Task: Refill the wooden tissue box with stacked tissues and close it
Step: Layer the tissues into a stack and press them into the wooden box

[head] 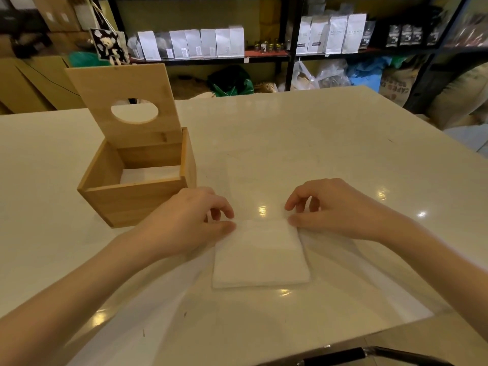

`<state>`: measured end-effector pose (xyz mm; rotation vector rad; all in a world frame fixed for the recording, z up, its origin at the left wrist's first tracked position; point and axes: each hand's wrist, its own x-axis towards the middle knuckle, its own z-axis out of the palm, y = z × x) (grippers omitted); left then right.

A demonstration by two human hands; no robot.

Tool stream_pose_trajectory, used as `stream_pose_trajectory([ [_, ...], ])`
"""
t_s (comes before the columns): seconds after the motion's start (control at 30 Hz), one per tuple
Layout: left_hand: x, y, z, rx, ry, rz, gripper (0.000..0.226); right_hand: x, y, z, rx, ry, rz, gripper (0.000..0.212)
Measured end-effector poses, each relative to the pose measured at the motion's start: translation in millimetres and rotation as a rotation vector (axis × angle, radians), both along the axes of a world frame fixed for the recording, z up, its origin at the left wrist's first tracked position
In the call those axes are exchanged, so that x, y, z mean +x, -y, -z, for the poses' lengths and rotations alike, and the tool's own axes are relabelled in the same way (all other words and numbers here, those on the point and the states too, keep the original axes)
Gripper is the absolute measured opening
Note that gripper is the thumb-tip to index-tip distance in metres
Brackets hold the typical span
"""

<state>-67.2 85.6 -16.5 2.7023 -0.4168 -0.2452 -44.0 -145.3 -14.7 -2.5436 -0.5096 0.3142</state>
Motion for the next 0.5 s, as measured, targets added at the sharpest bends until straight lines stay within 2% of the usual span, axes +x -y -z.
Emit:
stream_pose_trajectory([
  [0.23,0.7,7.1,-0.4,0.121,0.039,0.068,0.031,-3.3,-4.2,-1.3,-0.180,0.069,-0.125,0.022],
  [0.5,2.2,13.0,-3.0,0.186,-0.070,0.101,0.012,-4.7,-8.1,-1.9,-0.164,-0.007,-0.148,0.009],
])
